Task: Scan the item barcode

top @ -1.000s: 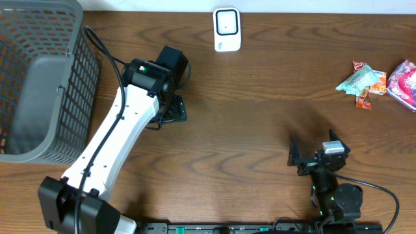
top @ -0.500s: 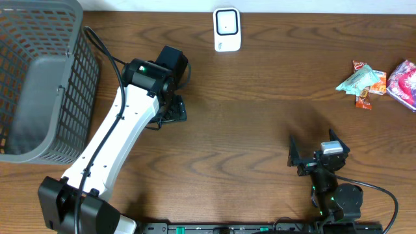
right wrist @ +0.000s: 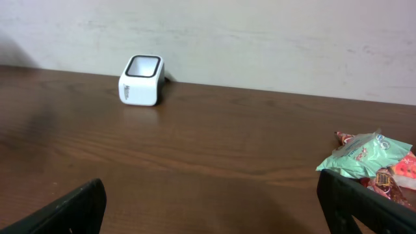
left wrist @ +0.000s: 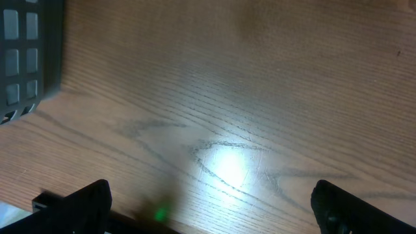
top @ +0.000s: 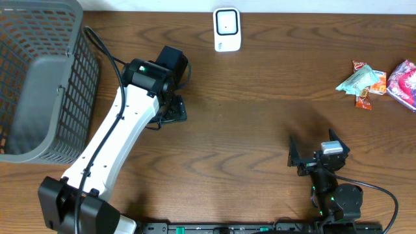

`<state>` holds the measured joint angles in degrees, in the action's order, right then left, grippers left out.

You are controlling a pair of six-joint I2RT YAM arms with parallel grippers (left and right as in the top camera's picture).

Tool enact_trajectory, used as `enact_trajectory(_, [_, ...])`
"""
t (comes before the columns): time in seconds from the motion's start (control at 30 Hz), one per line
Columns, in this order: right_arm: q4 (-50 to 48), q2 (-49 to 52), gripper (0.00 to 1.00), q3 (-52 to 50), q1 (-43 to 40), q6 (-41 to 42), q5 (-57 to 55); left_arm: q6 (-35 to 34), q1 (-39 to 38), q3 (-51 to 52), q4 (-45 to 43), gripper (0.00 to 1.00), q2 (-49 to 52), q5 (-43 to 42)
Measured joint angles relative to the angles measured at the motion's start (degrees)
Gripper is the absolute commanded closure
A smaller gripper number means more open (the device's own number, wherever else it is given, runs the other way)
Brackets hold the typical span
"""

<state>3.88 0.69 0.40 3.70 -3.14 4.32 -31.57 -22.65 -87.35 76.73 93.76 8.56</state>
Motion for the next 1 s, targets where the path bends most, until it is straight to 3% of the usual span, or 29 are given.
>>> enact_trajectory(0.37, [0.0, 0.0, 0.01, 0.0, 0.0, 0.0, 0.0, 0.8, 0.0, 0.0, -0.2, 0.02, 0.0, 0.0])
enact_trajectory(0.53, [0.0, 0.0, 0.01, 0.0, 0.0, 0.0, 0.0, -3.5, -0.9, 3.1, -9.9, 0.02, -2.7, -1.0])
enact_trajectory(0.73, [0.0, 0.0, 0.01, 0.0, 0.0, 0.0, 0.0, -1.9, -3.9, 15.3, -23.4, 0.02, -12.0, -2.2])
enact_trajectory(1.0, [-0.1, 0.0, 0.01, 0.0, 0.0, 0.0, 0.0, 3.4, -3.2, 40.7, -40.7, 0.02, -27.3, -2.6])
